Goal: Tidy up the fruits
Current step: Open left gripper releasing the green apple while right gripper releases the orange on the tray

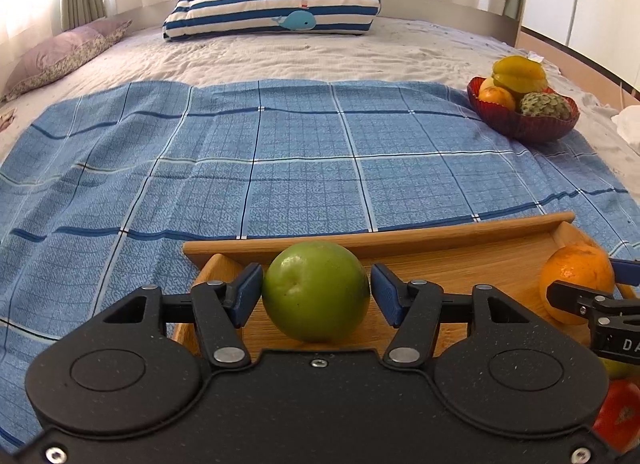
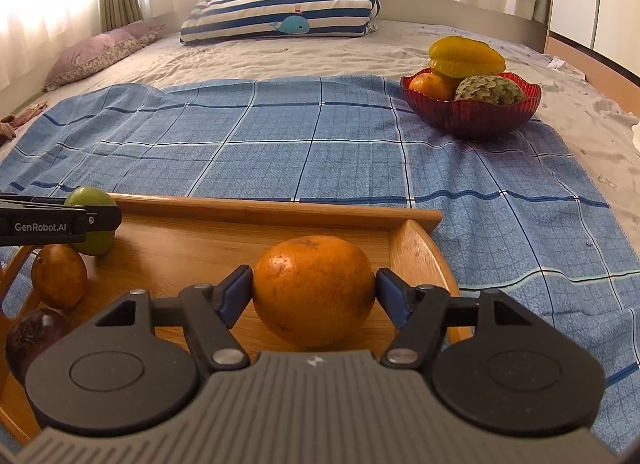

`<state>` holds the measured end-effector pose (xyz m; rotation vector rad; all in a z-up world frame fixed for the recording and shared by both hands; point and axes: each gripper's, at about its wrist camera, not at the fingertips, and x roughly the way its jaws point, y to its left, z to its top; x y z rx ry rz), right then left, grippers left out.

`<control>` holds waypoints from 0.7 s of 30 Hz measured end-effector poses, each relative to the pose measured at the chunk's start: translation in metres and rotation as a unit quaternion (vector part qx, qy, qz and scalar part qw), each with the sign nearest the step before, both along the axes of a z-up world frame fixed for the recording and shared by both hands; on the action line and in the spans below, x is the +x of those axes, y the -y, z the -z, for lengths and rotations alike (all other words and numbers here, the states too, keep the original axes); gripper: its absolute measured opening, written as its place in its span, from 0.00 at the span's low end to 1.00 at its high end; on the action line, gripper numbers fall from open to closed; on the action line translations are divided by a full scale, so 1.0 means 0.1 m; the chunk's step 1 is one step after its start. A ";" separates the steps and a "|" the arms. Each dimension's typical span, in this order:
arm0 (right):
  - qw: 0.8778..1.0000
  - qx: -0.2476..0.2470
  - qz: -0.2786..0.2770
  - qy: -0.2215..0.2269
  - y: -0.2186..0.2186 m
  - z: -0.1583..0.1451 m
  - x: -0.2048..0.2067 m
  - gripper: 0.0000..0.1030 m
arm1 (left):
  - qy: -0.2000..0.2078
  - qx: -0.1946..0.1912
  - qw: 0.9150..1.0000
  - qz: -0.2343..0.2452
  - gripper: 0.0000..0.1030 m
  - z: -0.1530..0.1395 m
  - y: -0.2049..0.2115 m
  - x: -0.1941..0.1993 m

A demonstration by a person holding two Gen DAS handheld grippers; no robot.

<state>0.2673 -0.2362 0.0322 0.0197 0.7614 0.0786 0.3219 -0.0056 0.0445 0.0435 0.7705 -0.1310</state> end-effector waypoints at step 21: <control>0.994 -0.008 -0.028 0.102 -0.11 -0.39 -0.71 0.91 | 0.105 -0.034 0.993 0.044 0.89 -0.60 -0.22 -1.30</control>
